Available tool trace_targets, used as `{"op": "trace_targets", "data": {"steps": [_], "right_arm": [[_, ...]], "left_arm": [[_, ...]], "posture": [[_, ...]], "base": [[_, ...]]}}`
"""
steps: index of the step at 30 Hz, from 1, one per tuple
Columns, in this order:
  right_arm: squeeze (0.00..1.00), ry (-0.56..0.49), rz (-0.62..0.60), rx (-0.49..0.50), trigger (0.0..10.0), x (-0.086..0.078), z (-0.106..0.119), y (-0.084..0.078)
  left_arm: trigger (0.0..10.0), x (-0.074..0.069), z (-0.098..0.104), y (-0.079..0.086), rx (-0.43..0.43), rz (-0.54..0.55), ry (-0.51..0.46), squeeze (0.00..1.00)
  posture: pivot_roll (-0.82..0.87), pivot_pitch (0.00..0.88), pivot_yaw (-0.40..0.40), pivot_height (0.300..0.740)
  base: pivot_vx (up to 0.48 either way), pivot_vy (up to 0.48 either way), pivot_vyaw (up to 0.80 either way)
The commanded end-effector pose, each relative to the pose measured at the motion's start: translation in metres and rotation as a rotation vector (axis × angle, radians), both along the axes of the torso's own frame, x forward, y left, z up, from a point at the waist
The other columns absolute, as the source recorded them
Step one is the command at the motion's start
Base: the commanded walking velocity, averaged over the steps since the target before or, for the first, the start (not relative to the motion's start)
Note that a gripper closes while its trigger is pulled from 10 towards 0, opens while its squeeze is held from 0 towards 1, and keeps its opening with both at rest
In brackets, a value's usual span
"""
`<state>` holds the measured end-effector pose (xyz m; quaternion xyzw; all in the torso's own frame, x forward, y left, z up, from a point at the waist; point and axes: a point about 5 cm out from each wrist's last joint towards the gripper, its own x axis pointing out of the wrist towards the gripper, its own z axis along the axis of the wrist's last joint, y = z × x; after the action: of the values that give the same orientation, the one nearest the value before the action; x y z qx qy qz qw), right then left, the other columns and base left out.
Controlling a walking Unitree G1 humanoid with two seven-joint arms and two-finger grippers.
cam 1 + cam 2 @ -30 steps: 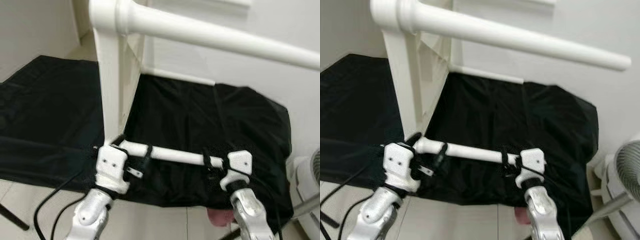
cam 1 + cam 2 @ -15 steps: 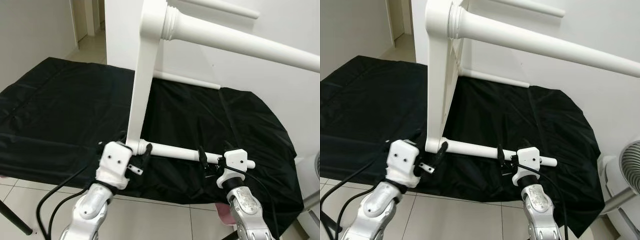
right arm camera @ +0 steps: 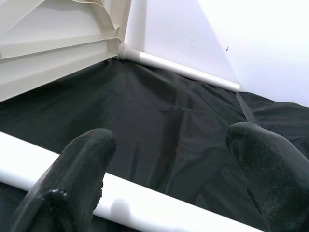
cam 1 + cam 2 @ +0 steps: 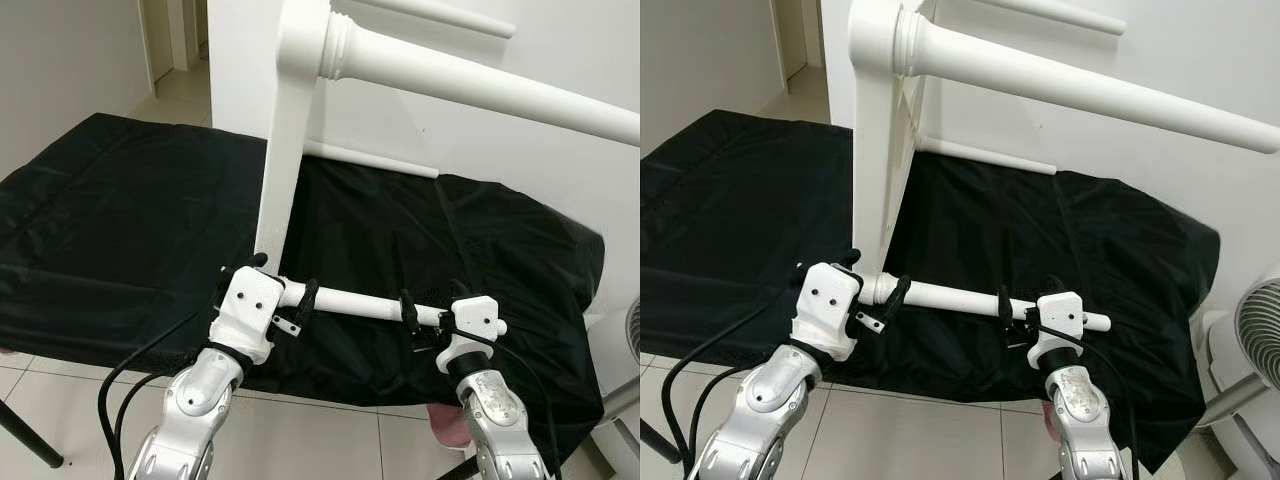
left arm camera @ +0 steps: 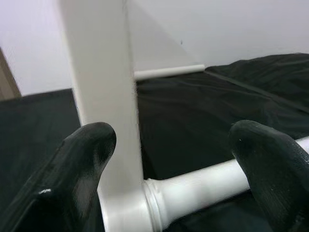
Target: Building children table
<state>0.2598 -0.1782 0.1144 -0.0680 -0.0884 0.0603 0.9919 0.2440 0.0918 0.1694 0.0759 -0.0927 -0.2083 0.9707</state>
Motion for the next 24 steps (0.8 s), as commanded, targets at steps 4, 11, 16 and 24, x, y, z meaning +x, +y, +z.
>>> {"op": "trace_targets", "data": {"steps": [4, 11, 16, 24], "right_arm": [[0.00, -0.010, -0.024, -0.015, 10.0, 0.003, 0.003, -0.007], [0.00, -0.017, -0.040, -0.018, 10.0, 0.006, 0.005, -0.011], [0.00, -0.019, -0.045, -0.019, 10.0, 0.006, 0.006, -0.011], [0.00, -0.020, -0.048, -0.020, 10.0, 0.007, 0.006, -0.011]], "left_arm": [[10.0, 0.008, -0.001, -0.001, -0.033, 0.071, 0.040, 0.00], [10.0, 0.017, -0.006, 0.011, -0.162, 0.125, 0.133, 1.00], [10.0, 0.021, -0.004, 0.017, -0.103, 0.191, 0.119, 1.00], [10.0, 0.024, -0.004, 0.008, -0.050, 0.158, 0.119, 0.00]], "posture": [[0.02, 0.000, -0.118, 0.740], [0.01, 0.000, -0.116, 0.740], [0.01, 0.000, -0.114, 0.740], [0.00, 0.000, -0.118, 0.740]], "base": [[0.000, 0.000, 0.00], [0.000, 0.000, 0.00], [0.000, 0.000, 0.00], [0.000, 0.000, 0.00]]}}
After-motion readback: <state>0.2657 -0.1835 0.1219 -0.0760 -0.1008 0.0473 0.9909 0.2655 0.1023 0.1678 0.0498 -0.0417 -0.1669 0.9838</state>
